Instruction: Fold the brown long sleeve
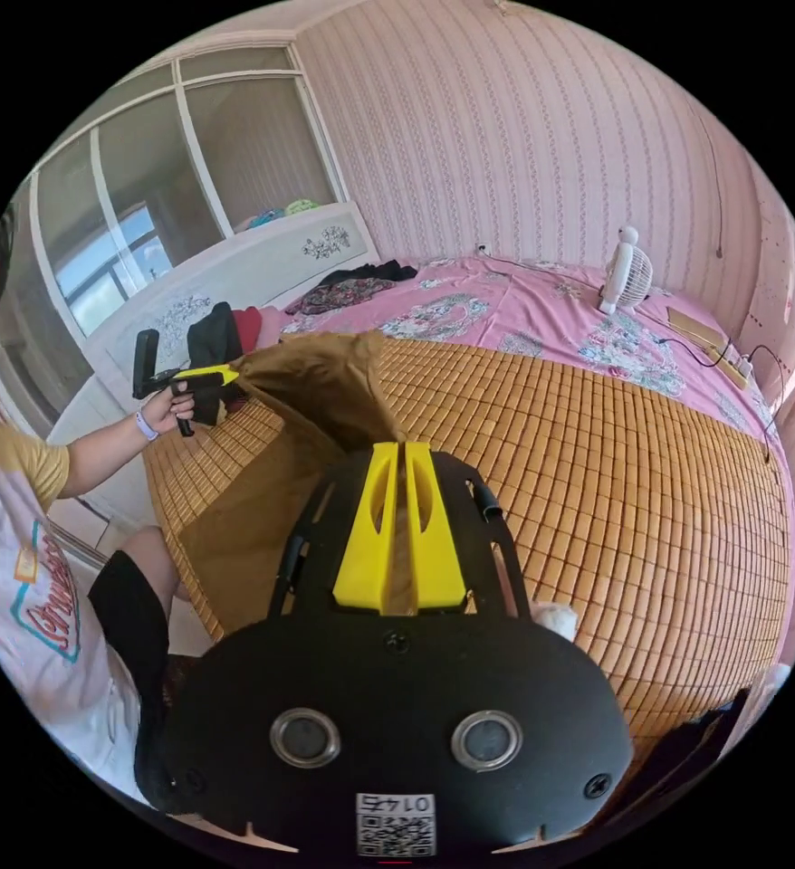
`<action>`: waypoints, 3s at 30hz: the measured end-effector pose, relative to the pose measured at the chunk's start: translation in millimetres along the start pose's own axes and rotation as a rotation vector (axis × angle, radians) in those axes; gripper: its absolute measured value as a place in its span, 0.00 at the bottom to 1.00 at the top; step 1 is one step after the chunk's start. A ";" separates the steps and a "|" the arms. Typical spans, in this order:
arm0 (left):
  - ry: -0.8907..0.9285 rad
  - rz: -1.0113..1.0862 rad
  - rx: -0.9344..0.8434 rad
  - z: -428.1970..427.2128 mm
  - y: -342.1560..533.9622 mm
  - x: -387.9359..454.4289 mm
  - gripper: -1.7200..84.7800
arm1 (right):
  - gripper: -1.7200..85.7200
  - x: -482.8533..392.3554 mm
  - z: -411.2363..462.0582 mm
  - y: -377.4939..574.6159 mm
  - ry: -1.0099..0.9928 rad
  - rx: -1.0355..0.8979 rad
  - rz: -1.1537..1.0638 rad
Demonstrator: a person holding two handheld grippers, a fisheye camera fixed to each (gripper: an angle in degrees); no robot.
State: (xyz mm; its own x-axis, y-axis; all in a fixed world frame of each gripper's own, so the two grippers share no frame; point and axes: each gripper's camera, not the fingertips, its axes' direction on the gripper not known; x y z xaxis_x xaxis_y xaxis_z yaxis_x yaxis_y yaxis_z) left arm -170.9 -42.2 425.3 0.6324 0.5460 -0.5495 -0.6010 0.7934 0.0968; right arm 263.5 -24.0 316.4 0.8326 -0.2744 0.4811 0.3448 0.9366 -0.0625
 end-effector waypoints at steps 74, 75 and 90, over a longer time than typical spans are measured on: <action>0.167 0.221 -0.228 192.9 212.8 279.1 0.13 | 0.05 -9.1 131.3 -16.3 0.121 -0.386 0.120; 0.173 0.243 -0.200 193.5 212.0 286.7 0.14 | 0.08 2.5 114.4 15.6 0.113 -0.409 0.204; 0.226 0.426 -0.291 286.5 183.9 355.6 0.26 | 0.04 46.6 59.5 134.3 -0.222 -0.309 0.491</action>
State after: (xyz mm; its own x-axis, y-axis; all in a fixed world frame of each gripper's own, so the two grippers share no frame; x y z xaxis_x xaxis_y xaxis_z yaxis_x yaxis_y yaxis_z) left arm 83.5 374.9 485.5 0.2033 0.7054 -0.6791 -0.9107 0.3910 0.1334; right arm 322.8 101.9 382.5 0.8276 0.2552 0.5000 0.0816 0.8266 -0.5569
